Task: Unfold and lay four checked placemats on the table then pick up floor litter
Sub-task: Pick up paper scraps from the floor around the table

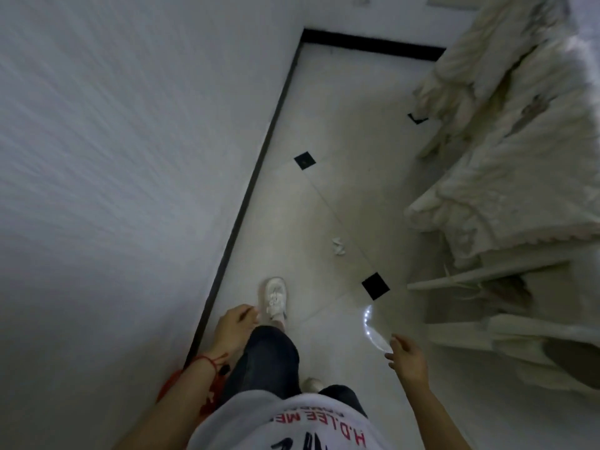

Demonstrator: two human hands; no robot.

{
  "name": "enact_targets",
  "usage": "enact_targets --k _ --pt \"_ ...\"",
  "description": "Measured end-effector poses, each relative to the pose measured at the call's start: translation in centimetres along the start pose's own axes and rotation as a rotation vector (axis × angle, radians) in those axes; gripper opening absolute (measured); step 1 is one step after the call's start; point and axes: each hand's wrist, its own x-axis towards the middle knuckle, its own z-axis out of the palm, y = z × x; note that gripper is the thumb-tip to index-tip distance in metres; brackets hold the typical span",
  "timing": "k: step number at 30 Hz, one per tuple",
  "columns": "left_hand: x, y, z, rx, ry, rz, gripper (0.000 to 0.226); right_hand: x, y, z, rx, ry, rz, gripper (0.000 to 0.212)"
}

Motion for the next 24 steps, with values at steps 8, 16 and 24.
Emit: enact_targets --k 8,16,24 --pt "13.4 6.2 -4.9 0.077 -0.033 -0.111 0.025 9.9 -12.2 3.5 0.133 0.034 0.061 0.03" --pt "28.7 21.0 -5.5 0.232 -0.158 0.024 0.021 17.1 -20.3 8.7 0.131 0.013 0.174 0.029" --pt "41.5 26.9 2.5 0.301 -0.241 0.167 0.026 27.1 -19.5 14.2 -0.021 -0.074 0.271 0.03"
